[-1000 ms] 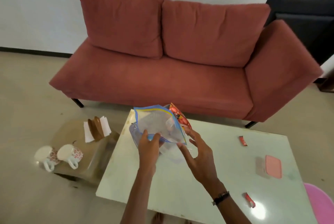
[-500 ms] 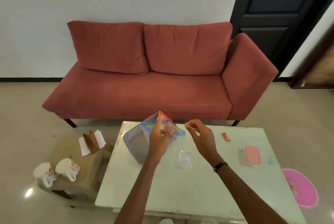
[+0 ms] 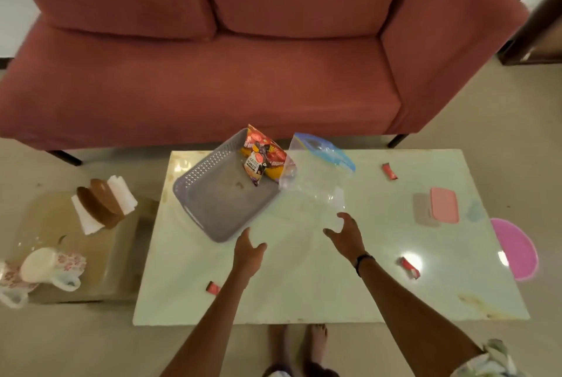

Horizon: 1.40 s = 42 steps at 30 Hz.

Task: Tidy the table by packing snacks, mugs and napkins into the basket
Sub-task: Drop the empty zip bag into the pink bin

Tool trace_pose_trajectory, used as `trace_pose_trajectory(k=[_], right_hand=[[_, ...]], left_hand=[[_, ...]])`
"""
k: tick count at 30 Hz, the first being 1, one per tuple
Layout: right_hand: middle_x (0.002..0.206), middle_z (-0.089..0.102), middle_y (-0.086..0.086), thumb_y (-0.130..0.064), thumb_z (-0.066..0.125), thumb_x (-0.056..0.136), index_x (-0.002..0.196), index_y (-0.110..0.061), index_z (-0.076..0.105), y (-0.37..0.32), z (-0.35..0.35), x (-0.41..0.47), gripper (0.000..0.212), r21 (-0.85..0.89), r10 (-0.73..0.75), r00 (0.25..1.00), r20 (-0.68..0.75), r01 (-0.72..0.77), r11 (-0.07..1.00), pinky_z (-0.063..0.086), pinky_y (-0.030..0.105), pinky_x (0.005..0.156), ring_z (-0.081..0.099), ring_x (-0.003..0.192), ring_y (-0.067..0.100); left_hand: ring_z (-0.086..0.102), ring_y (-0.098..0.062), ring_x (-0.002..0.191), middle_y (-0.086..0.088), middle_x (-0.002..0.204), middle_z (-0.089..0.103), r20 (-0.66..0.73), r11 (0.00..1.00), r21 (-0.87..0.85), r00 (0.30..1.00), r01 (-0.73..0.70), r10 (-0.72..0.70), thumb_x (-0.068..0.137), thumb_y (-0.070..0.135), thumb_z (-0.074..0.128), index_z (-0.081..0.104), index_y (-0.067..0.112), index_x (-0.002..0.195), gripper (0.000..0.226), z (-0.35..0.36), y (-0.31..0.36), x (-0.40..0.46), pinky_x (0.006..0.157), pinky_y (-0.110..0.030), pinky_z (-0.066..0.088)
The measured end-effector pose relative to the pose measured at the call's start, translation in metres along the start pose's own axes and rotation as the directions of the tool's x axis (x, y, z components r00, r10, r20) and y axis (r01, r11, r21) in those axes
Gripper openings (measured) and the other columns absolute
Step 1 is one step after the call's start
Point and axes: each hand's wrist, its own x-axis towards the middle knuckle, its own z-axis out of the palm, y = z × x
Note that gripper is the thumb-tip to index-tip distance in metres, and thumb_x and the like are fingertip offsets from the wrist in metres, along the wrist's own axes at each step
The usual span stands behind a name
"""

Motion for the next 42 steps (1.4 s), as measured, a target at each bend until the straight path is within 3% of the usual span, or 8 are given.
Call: trace_pose_trajectory(k=[7,11,18,22,25,31,37,42], right_hand=[[0.135,0.034,0.014,-0.015,0.087,0.063,0.133,-0.009,0.032,0.016,0.026,0.093,0.089,0.159,-0.074,0.911,-0.405,0.15,0.976,0.038,0.034,0.101,0.04,0.121,0.029],[0.133,0.038,0.012,-0.021,0.088,0.056,0.139,-0.024,0.032,0.014,0.019,0.138,0.1,-0.345,-0.342,0.77,-0.539,0.169,0.923,0.042,0.041,0.096,0.038,0.12,0.032],[0.138,0.052,0.003,-0.019,0.081,0.068,0.115,-0.02,0.057,0.009,-0.001,0.224,0.052,-0.807,-0.623,0.782,-0.035,0.345,0.479,0.012,0.047,0.118,0.033,0.139,0.029],[0.123,0.063,0.004,-0.022,0.064,0.086,0.143,-0.017,0.023,0.006,0.012,0.253,0.071,-0.625,-0.444,0.896,0.033,0.365,0.69,0.026,0.037,0.115,0.057,0.117,0.024],[0.12,0.058,0.012,-0.031,0.058,0.091,0.15,-0.021,0.009,-0.007,0.006,0.268,0.077,-0.669,-0.386,0.919,0.073,0.333,0.665,0.048,0.041,0.091,0.059,0.106,0.03],[0.112,0.057,0.021,-0.011,0.045,0.098,0.117,0.0,0.057,-0.022,0.012,0.265,0.025,-0.766,-0.366,0.927,0.081,0.293,0.572,0.048,0.041,0.087,0.058,0.102,0.035],[0.095,0.058,0.022,0.008,0.04,0.087,0.092,0.005,0.062,-0.01,0.016,0.262,0.023,-0.677,-0.401,0.915,-0.043,0.269,0.685,0.046,0.036,0.071,0.061,0.084,0.037],[0.072,0.054,0.019,-0.002,0.055,0.082,0.066,0.002,0.053,0.05,0.019,0.206,0.017,-0.486,-0.434,0.87,-0.234,0.282,0.827,0.033,0.031,0.053,0.047,0.058,0.028]], left_hand=[[0.033,-0.026,0.139,-0.004,0.157,0.018,0.08,0.96,-0.198,0.973,-0.198,0.218,0.085,0.032,0.065,0.009,0.019,0.149,0.086,0.063,0.048,0.091,0.11,-0.037,0.034],[0.026,-0.017,0.141,-0.002,0.157,0.019,0.059,0.898,-0.211,0.912,-0.387,0.407,0.085,0.023,0.066,0.009,0.025,0.149,0.085,0.085,0.073,0.128,0.109,-0.035,0.034],[0.026,-0.015,0.141,0.004,0.156,0.022,0.157,0.873,-0.038,0.859,-0.487,0.487,0.086,0.009,0.061,0.022,0.027,0.146,0.074,0.102,0.074,0.166,0.105,-0.036,0.041],[0.037,-0.02,0.135,-0.003,0.151,0.033,-0.067,0.827,0.175,0.832,-0.534,0.551,0.088,0.007,0.057,0.028,0.02,0.144,0.064,0.113,0.079,0.176,0.096,-0.03,0.048],[0.053,-0.019,0.119,-0.006,0.147,0.037,-0.181,0.793,0.205,0.774,-0.573,0.606,0.089,0.007,0.055,0.032,0.018,0.142,0.058,0.126,0.084,0.171,0.077,-0.012,0.044],[0.054,-0.019,0.116,-0.006,0.146,0.037,-0.216,0.748,0.235,0.717,-0.62,0.662,0.089,0.008,0.053,0.034,0.017,0.139,0.053,0.134,0.086,0.168,0.081,-0.018,0.045],[0.055,-0.01,0.101,-0.007,0.134,0.047,-0.205,0.747,0.249,0.72,-0.617,0.663,0.091,0.007,0.052,0.041,0.014,0.132,0.043,0.134,0.08,0.163,0.076,-0.019,0.049],[0.063,-0.019,0.095,-0.004,0.113,0.062,-0.075,0.922,-0.044,0.921,-0.385,0.381,0.095,0.031,0.048,0.051,0.015,0.116,0.026,0.146,0.074,0.144,0.083,-0.038,0.056]])
